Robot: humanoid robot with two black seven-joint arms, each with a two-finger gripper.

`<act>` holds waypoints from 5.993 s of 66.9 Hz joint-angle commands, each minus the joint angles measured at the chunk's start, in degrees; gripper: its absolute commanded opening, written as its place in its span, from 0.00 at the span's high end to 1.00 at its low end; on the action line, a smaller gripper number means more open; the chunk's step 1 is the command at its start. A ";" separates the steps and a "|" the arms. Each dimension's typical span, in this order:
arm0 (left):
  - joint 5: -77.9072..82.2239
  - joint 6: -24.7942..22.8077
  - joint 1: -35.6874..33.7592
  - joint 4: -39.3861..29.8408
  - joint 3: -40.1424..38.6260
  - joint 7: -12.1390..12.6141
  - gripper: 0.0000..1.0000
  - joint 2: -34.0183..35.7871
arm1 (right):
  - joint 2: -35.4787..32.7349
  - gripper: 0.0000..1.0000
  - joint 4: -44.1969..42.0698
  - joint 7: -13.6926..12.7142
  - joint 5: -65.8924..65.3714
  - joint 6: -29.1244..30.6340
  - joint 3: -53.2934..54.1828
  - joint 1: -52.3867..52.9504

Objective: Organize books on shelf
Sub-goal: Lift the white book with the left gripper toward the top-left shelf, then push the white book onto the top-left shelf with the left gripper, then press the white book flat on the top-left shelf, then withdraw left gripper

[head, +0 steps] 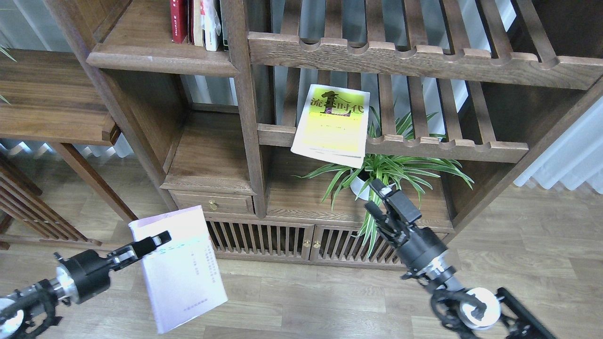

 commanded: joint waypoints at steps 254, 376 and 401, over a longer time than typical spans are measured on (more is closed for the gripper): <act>10.37 0.00 -79.89 50.98 22.41 -14.93 0.99 -1.32 | 0.59 0.01 2.90 0.17 3.42 5.16 1.65 -1.79; -4.75 0.00 -81.74 66.62 25.58 -23.80 0.49 -13.89 | 0.59 0.01 6.76 0.08 16.52 6.79 2.00 -0.82; -7.82 0.00 -76.47 65.48 25.05 -26.44 0.32 -13.71 | 0.59 0.01 6.76 0.08 16.52 6.79 2.09 -0.82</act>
